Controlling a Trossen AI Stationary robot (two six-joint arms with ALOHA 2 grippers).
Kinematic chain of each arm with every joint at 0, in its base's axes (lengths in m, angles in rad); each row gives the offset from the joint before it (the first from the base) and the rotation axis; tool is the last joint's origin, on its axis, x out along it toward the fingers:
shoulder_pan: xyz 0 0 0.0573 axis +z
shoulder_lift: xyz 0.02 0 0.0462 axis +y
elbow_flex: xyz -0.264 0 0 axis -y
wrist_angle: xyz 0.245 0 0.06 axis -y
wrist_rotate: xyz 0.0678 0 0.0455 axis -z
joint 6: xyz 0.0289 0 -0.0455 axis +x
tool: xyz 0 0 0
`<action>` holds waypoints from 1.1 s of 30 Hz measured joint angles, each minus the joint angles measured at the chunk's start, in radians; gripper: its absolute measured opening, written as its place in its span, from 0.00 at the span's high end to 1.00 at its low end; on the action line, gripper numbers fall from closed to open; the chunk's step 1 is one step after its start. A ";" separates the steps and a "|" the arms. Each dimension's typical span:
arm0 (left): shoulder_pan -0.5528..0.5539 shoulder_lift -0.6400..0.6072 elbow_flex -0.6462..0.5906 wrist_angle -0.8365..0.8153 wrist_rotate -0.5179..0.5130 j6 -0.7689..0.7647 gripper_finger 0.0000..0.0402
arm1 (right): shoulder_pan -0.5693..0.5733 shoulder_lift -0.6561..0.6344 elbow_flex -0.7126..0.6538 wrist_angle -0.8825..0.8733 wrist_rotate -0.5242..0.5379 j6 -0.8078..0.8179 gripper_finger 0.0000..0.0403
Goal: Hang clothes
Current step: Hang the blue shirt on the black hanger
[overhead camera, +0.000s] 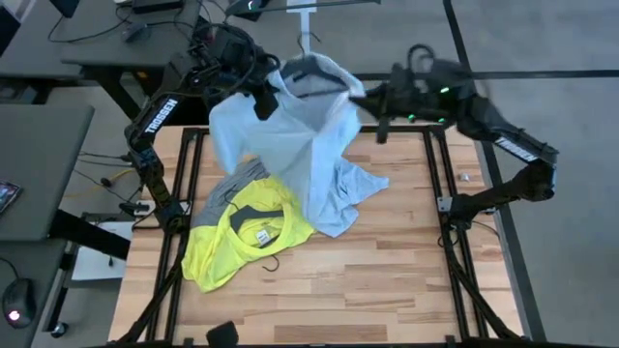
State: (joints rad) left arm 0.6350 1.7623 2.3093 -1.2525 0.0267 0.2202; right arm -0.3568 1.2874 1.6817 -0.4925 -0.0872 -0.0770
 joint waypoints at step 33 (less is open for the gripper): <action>-0.074 -0.047 0.021 0.063 0.237 0.048 0.94 | -0.244 0.004 0.095 -0.449 -0.006 -0.316 0.50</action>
State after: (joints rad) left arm 0.5613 1.7153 2.3306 -1.1890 0.2636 0.2678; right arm -0.6003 1.2919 1.7767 -0.9413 -0.0931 -0.3927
